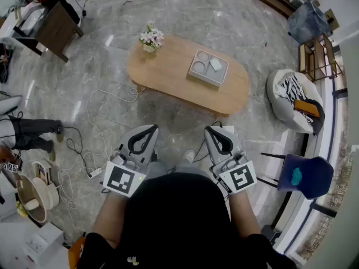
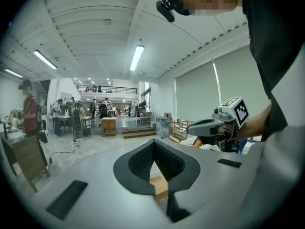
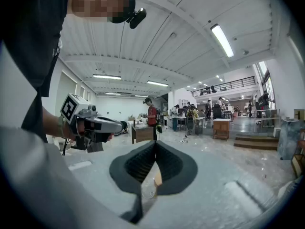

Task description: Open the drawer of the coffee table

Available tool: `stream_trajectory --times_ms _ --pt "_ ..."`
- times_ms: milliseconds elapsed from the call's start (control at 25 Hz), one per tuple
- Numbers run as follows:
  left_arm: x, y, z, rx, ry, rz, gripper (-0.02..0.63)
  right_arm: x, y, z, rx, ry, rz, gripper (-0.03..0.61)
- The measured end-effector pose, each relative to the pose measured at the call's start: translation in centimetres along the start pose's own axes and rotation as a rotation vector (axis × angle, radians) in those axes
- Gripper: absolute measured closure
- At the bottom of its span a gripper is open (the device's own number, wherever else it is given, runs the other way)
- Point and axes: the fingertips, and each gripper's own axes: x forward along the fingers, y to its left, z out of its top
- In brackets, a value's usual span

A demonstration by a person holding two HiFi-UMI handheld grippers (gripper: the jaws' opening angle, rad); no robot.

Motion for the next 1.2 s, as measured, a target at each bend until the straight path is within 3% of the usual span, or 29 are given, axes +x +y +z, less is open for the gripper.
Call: stream_trajectory --times_ms 320,560,720,920,1200 --pt "-5.1 4.5 -1.6 -0.049 -0.002 0.022 0.603 3.3 4.7 0.2 -0.019 0.008 0.003 0.58" --pt "-8.7 9.9 -4.8 -0.092 -0.012 0.022 0.603 7.6 7.9 0.5 0.002 0.006 -0.002 0.58" --pt "-10.3 11.8 -6.5 -0.152 0.025 0.046 0.603 9.7 9.0 0.2 0.014 0.016 -0.016 0.58" --pt "-10.7 13.8 -9.7 -0.145 0.026 0.055 0.603 12.3 9.7 -1.1 0.019 0.057 0.013 0.58" --pt "-6.9 17.1 -13.0 -0.299 0.074 0.111 0.603 17.5 6.5 -3.6 0.018 0.136 0.109 0.58"
